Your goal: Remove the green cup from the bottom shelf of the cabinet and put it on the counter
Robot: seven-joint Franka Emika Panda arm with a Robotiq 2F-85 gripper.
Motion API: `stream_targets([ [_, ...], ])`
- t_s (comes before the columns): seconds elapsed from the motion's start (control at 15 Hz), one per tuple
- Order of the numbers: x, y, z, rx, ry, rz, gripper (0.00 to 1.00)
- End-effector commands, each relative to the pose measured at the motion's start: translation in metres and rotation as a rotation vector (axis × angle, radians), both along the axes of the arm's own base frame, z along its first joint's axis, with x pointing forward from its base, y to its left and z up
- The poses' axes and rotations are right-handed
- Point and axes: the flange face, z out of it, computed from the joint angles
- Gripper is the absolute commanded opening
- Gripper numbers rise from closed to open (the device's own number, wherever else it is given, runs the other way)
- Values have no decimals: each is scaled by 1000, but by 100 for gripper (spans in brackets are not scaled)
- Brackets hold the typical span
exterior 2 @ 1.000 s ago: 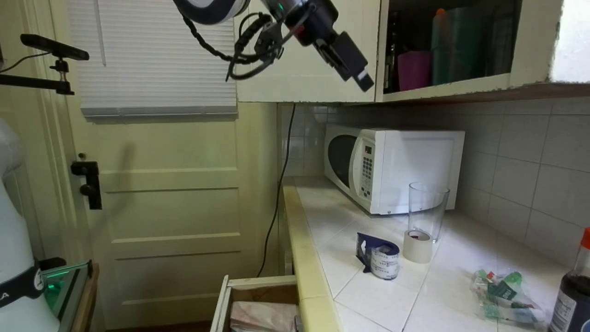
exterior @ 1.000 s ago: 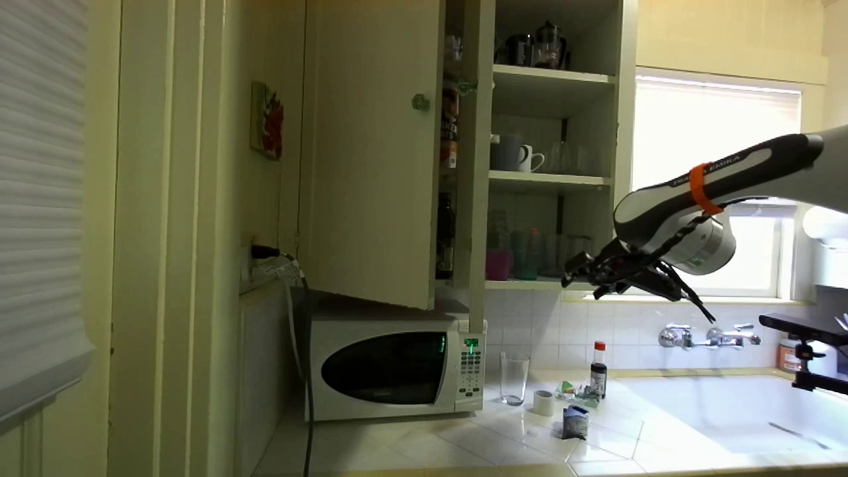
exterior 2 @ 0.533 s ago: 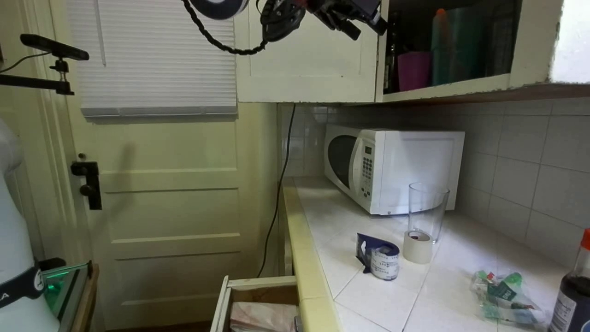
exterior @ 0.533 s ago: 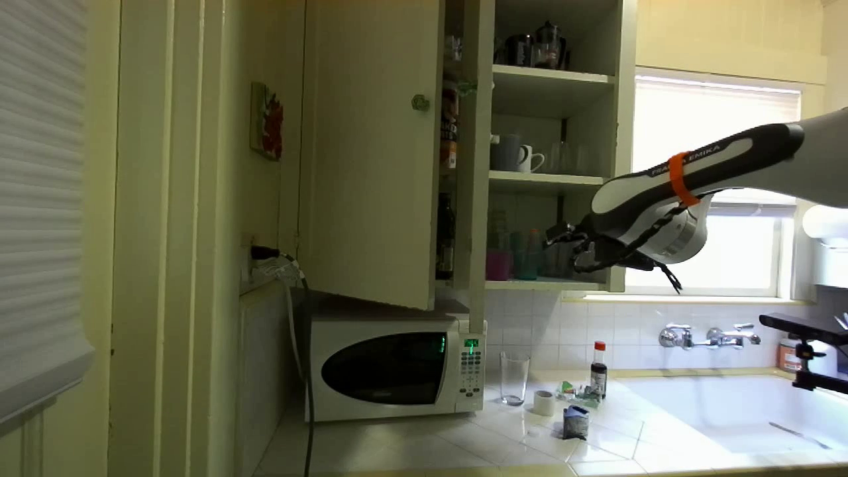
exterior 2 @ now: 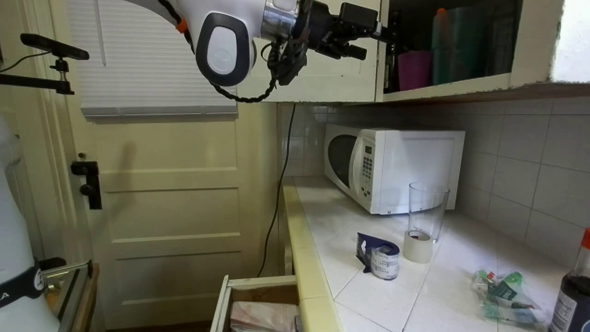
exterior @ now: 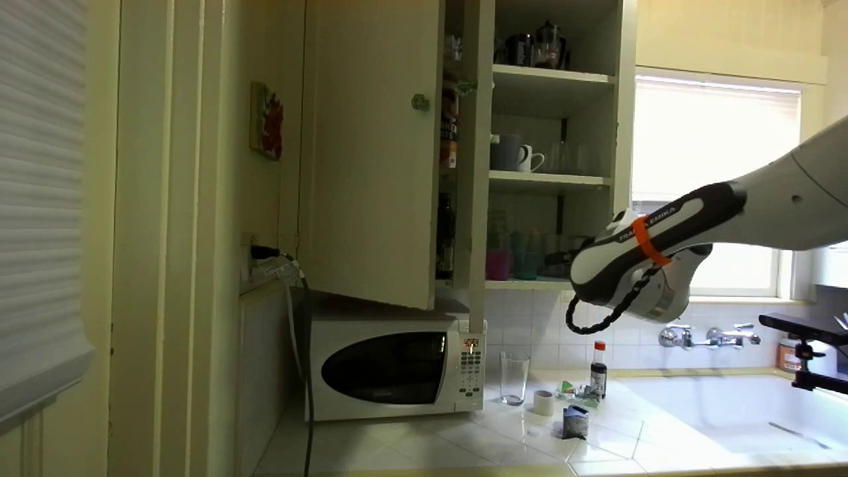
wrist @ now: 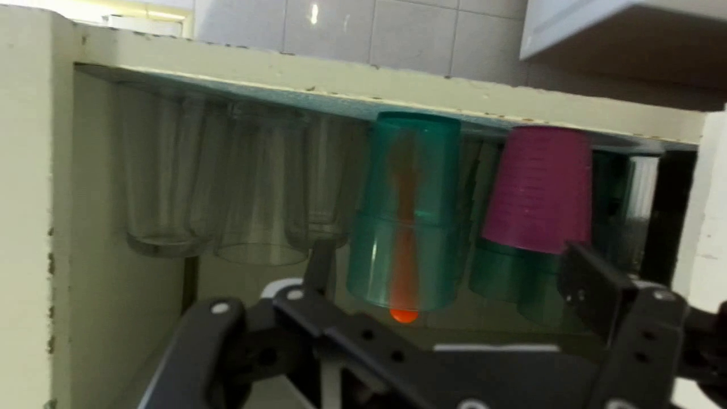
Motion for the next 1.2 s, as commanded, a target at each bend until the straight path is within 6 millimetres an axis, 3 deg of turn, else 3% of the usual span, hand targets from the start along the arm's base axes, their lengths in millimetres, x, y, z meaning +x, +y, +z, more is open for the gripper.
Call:
stream_targets([
  [0.0, 5, -28, -13, 85, -40, -98, 100],
  [0.2, 21, -38, -18, 264, -13, -119, 100],
  [0.27, 8, -34, -18, 170, -27, -111, 100],
  [0.53, 18, -36, -17, 242, -24, -118, 100],
  [0.87, 44, -29, -36, 28, -142, -123, 100],
  [1.13, 71, -26, -58, -10, -198, -135, 100],
])
